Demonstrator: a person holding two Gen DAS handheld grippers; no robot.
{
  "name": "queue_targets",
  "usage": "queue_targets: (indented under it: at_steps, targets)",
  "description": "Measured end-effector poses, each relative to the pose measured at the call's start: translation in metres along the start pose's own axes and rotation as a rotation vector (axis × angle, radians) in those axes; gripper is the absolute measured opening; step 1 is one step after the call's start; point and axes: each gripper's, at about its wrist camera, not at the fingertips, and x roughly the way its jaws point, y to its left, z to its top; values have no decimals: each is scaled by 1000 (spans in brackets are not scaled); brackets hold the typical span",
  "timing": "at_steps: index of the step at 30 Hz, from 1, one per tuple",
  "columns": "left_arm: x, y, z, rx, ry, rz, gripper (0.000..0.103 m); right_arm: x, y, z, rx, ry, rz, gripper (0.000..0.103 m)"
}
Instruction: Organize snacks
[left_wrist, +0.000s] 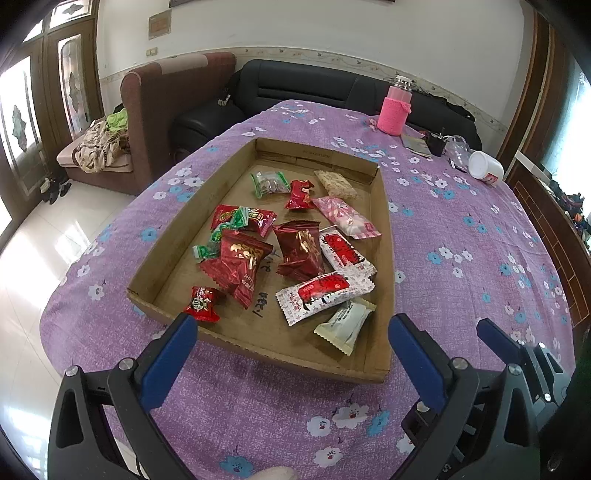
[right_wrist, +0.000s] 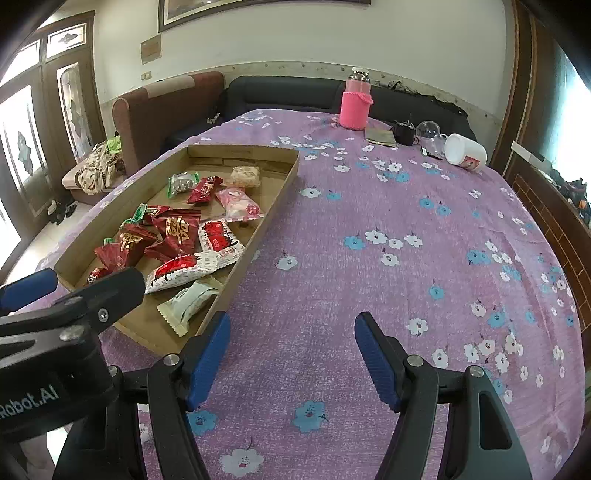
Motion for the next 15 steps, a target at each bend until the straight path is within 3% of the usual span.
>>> queue_targets:
  at_steps: [15]
  targets:
    - [-2,2,-1,1,-13,-3,103,-2,3,0,-13,-2,-3,74]
